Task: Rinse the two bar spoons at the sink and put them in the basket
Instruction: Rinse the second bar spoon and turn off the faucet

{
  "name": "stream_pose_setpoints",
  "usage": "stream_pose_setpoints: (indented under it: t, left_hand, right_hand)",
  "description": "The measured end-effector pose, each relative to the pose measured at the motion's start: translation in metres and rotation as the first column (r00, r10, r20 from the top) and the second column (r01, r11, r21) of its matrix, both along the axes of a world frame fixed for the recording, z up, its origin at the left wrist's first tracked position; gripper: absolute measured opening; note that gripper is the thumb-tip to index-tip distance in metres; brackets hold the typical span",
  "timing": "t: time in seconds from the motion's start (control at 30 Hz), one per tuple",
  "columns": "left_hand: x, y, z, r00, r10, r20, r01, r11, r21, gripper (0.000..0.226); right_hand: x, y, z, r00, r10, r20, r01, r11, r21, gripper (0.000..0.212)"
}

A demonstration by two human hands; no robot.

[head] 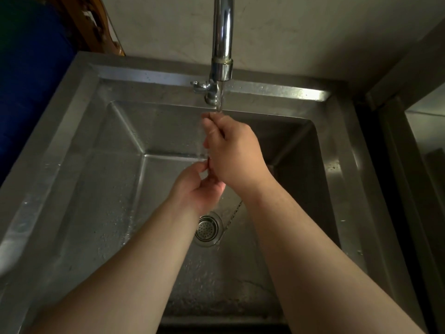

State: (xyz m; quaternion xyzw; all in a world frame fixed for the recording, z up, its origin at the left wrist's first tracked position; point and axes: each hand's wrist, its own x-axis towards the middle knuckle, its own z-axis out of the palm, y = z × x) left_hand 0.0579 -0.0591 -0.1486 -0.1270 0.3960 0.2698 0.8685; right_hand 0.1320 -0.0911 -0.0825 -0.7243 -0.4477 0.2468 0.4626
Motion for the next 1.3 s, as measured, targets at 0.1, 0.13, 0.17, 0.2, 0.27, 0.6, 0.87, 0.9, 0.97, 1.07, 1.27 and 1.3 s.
stream_pose_setpoints:
  t: [0.1,0.13,0.17,0.2,0.27,0.6,0.87,0.9,0.97,1.07,1.27,1.3]
  left_hand:
    - [-0.001,0.010,-0.010,0.991,0.021,-0.132,-0.011,0.997,0.077,0.019]
    - [-0.003,0.012,-0.011,0.982,0.034,-0.187,-0.011,0.993,0.120,0.018]
    - [-0.006,0.015,-0.012,0.967,0.047,-0.249,-0.006,0.987,0.162,0.019]
    - [-0.008,0.017,-0.014,0.945,0.056,-0.322,0.014,0.977,0.212,0.019]
    - [-0.013,0.019,-0.018,0.879,0.056,-0.474,0.135,0.923,0.360,0.018]
    - [-0.011,0.011,-0.034,0.413,0.018,-0.910,0.876,0.265,0.403,0.020]
    - [-0.015,0.049,-0.020,0.199,0.532,-0.823,0.970,0.012,0.242,0.056]
    - [-0.014,0.055,-0.017,0.212,0.574,-0.791,0.969,-0.019,0.246,0.057]
    - [-0.013,0.064,-0.013,0.235,0.615,-0.753,0.967,-0.068,0.247,0.063]
    - [-0.009,0.078,-0.007,0.267,0.637,-0.723,0.961,-0.122,0.248,0.075]
    - [0.003,0.103,0.002,0.328,0.661,-0.674,0.944,-0.205,0.258,0.080]
    - [0.006,0.106,0.002,0.321,0.662,-0.678,0.947,-0.208,0.245,0.078]
  right_hand:
    - [0.006,-0.013,-0.006,0.997,-0.044,0.068,0.043,0.999,0.020,0.019]
    - [0.010,-0.021,-0.010,0.994,-0.064,0.084,0.067,0.998,-0.023,0.016]
    - [0.015,-0.030,-0.015,0.992,-0.073,0.102,0.083,0.992,-0.092,0.015]
    - [0.020,-0.040,-0.022,0.990,-0.061,0.125,0.083,0.980,-0.180,0.015]
    - [0.022,-0.059,-0.038,0.986,0.019,0.164,0.040,0.937,-0.348,0.015]
    - [-0.023,-0.088,-0.127,0.991,-0.020,0.132,0.075,0.902,-0.425,0.015]
    - [-0.012,-0.094,-0.211,0.990,-0.141,-0.015,0.101,0.781,-0.617,0.022]
    - [-0.010,-0.093,-0.221,0.988,-0.153,-0.037,0.094,0.764,-0.638,0.023]
    - [-0.008,-0.096,-0.243,0.970,-0.219,-0.108,0.092,0.738,-0.669,0.024]
    - [-0.006,-0.111,-0.267,0.930,-0.327,-0.166,0.117,0.694,-0.710,0.024]
    - [-0.009,-0.132,-0.289,0.931,-0.339,-0.136,0.127,0.650,-0.749,0.015]
    - [-0.010,-0.133,-0.290,0.935,-0.334,-0.121,0.133,0.646,-0.751,0.015]
